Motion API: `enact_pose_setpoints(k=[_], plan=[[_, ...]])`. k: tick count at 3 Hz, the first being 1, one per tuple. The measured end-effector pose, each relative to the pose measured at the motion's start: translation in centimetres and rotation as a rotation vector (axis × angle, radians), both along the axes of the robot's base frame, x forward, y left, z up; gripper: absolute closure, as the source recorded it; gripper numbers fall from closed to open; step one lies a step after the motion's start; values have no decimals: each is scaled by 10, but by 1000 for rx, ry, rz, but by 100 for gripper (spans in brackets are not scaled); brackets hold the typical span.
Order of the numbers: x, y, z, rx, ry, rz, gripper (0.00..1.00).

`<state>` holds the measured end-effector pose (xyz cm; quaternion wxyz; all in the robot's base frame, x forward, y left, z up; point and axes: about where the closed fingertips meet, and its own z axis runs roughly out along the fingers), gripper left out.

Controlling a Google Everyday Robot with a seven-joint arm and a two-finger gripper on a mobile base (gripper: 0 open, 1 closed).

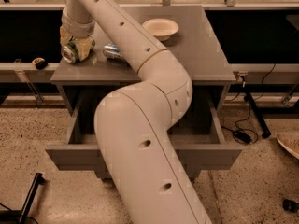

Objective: Place green can into top drawer

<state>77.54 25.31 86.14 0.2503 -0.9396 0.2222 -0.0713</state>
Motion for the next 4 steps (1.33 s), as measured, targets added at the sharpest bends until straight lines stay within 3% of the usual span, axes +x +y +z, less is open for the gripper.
enact_pose_setpoints(k=[1,2,3,4], plan=[[-1,-9,-6,-25,21,-10,73],[-11,-38,26,-25,12,-63,96],[-37,-77,80,45,1,-101,100],[-80,-118,136,158,-25,-115,100]])
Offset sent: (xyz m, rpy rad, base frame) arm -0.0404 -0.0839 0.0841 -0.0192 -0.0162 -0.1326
